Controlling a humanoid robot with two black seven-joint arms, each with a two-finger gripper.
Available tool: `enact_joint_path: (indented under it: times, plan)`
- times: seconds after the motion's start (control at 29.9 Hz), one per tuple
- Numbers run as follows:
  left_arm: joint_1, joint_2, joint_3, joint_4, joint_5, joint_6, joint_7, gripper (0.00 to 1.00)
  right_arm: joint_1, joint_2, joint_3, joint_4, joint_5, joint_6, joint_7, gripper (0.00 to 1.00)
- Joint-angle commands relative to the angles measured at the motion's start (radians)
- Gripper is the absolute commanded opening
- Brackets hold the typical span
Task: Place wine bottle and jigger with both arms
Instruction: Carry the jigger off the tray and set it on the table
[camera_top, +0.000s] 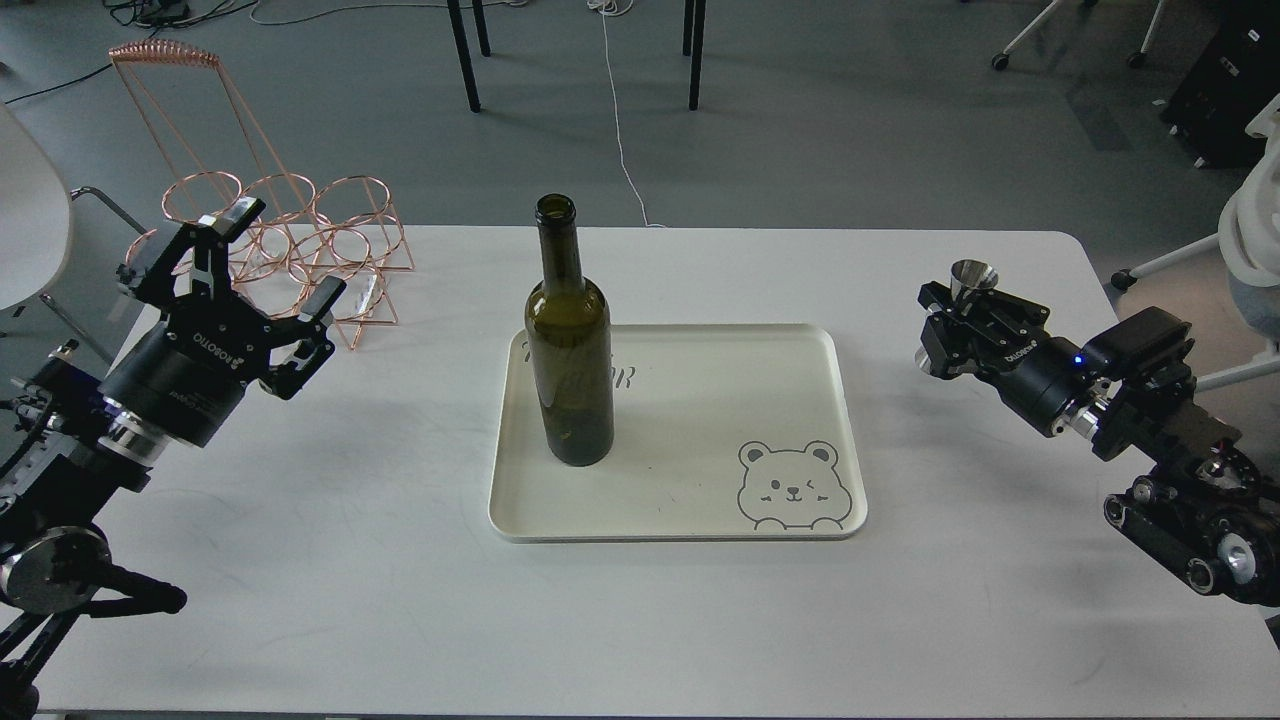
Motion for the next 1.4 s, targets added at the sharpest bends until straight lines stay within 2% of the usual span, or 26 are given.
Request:
enact_joint_path:
  times: [0.0,0.13,0.4,0.67,0.7,0.87,1.07,1.14,1.17,1.37]
  plan:
    - [0.0,0.001,0.0,-0.001,0.0,0.0,0.0,0.98,-0.029,-0.001,-0.002,-0.087,0.03,0.0,0.0,0.11]
    - [0.0,0.003,0.0,-0.009,0.0,0.0,0.0,0.98,-0.041,0.013,-0.014,-0.137,0.082,0.0,0.0,0.11]
    - [0.0,0.001,0.0,-0.014,0.0,0.0,0.0,0.98,-0.041,0.028,-0.06,-0.143,0.107,0.0,0.0,0.14]
    - [0.0,0.003,0.0,-0.014,0.0,0.0,0.0,0.98,-0.041,0.068,-0.07,-0.175,0.107,0.0,0.0,0.26]
    - [0.0,0.003,0.0,-0.014,0.0,0.0,0.0,0.98,-0.041,0.068,-0.07,-0.175,0.107,0.0,0.0,0.29]
    - [0.0,0.003,0.0,-0.014,0.0,0.0,0.0,0.98,-0.04,0.065,-0.07,-0.173,0.107,0.0,0.0,0.55]
    - [0.0,0.003,0.0,-0.014,0.0,0.0,0.0,0.98,-0.043,0.06,-0.071,-0.157,0.107,0.0,0.0,0.78]
    - [0.0,0.003,0.0,-0.014,0.0,0.0,0.0,0.98,-0.043,0.048,-0.089,-0.135,0.11,0.0,0.0,0.9]
    - [0.0,0.004,0.0,-0.014,0.0,0.0,0.0,0.98,-0.046,0.036,-0.099,-0.126,0.116,0.0,0.0,0.93]
    - [0.0,0.003,0.0,-0.014,0.0,0.0,0.0,0.98,-0.078,-0.13,-0.175,0.016,0.15,0.0,0.0,0.94]
